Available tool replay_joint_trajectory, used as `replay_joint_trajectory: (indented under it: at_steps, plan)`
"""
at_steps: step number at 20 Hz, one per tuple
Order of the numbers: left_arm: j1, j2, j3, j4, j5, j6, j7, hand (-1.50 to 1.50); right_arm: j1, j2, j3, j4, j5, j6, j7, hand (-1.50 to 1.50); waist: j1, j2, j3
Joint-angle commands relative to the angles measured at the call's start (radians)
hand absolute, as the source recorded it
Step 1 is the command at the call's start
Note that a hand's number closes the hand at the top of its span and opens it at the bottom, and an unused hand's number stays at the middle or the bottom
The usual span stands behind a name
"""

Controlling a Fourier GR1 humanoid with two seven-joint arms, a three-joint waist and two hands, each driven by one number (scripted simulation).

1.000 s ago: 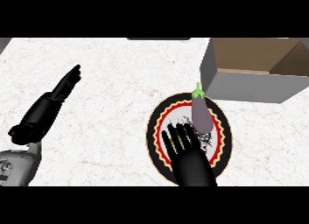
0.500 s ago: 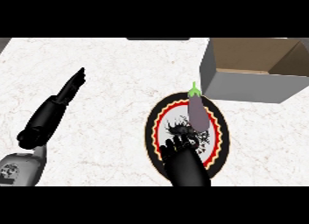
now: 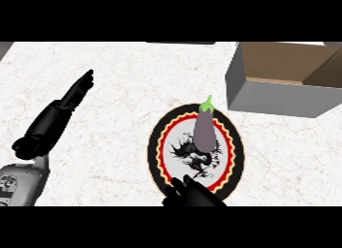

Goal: Pick the lemon from the plate and place it in the cardboard box

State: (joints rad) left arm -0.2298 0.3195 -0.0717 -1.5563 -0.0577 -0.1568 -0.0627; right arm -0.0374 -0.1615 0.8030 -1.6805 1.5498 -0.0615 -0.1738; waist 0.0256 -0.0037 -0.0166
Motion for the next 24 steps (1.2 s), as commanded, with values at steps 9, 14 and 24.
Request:
replay_joint_trajectory:
  at_steps: [9, 14, 24]
  plan:
    - [0.026, 0.036, 0.073, 0.008, 0.033, -0.032, -0.02, 0.0, -0.033, -0.2, -0.286, -0.557, -0.571, 0.455, -0.288, 1.5, -0.033, 0.002, 0.015]
    - [-0.016, 0.011, 0.055, -0.014, 0.017, -0.007, 0.049, 0.0, -0.05, -0.046, -0.521, -0.55, -0.745, 0.524, -0.077, 1.5, -0.034, 0.003, 0.016]
    - [-0.02, -0.033, 0.021, 0.01, -0.015, -0.004, 0.026, 0.0, -0.547, -0.03, -0.962, -0.182, -0.948, 0.619, 0.175, 1.5, -0.01, 0.008, 0.016]
